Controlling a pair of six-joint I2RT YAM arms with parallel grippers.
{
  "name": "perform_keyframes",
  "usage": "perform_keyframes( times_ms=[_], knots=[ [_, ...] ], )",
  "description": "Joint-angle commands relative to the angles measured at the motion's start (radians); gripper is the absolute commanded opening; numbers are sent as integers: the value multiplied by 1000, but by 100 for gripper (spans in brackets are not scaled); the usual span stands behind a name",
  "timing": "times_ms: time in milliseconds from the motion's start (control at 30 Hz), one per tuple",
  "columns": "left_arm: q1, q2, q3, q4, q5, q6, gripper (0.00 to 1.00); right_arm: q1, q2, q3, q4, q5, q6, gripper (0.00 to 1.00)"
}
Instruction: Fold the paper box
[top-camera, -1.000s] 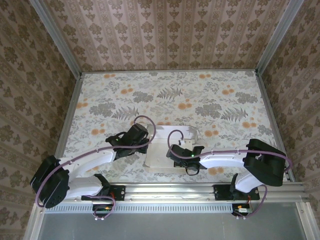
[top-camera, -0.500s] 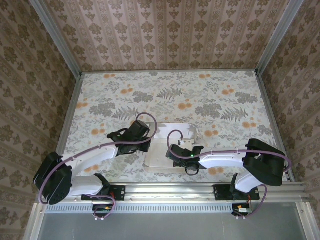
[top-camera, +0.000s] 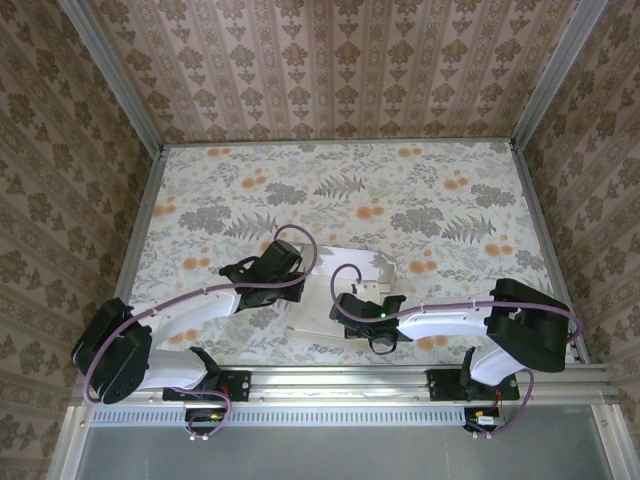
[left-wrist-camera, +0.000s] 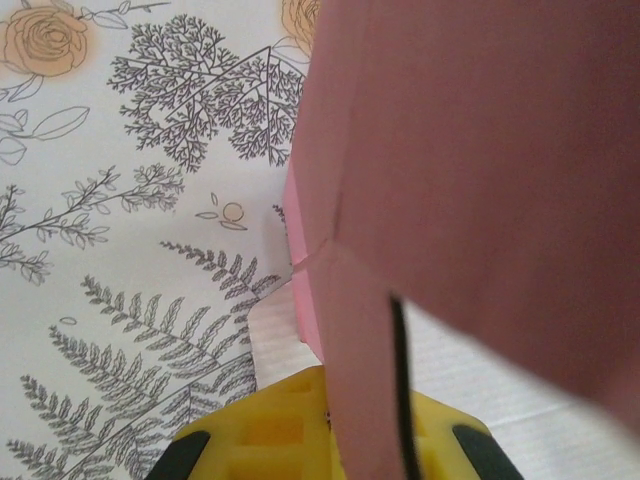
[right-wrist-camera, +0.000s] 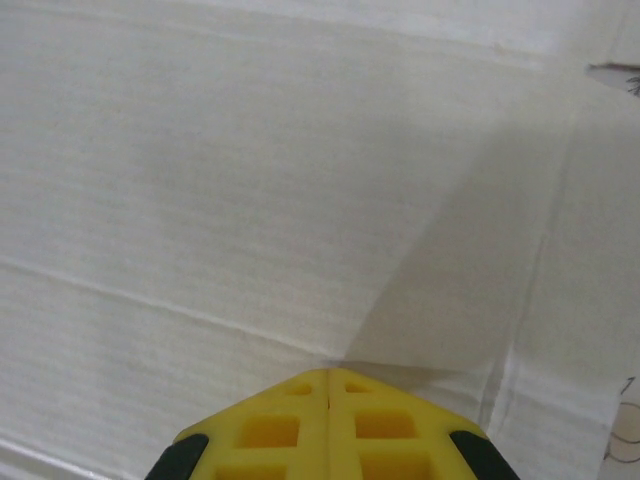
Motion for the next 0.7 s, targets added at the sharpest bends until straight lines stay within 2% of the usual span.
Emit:
perform_keyframes(
  times_ms=[0,167,333,533,667],
  knots=[
    [5,40,-29,-26,28,12,0,12,-7,13,1,-38,-40,3],
    [18,42,-51,37,62,89,0,4,-107,16,-23,-43,-96,9],
    [52,39,-64,78,123,164,0,-38,-289,33,-68,-99,-205,17],
    [66,30,-66,120,193,273,0,-152,-439,107,-137,-280,-362,26],
    [75,30,-65,145,237,332,0,-270,-461,219,-233,-376,-462,35]
  ],
)
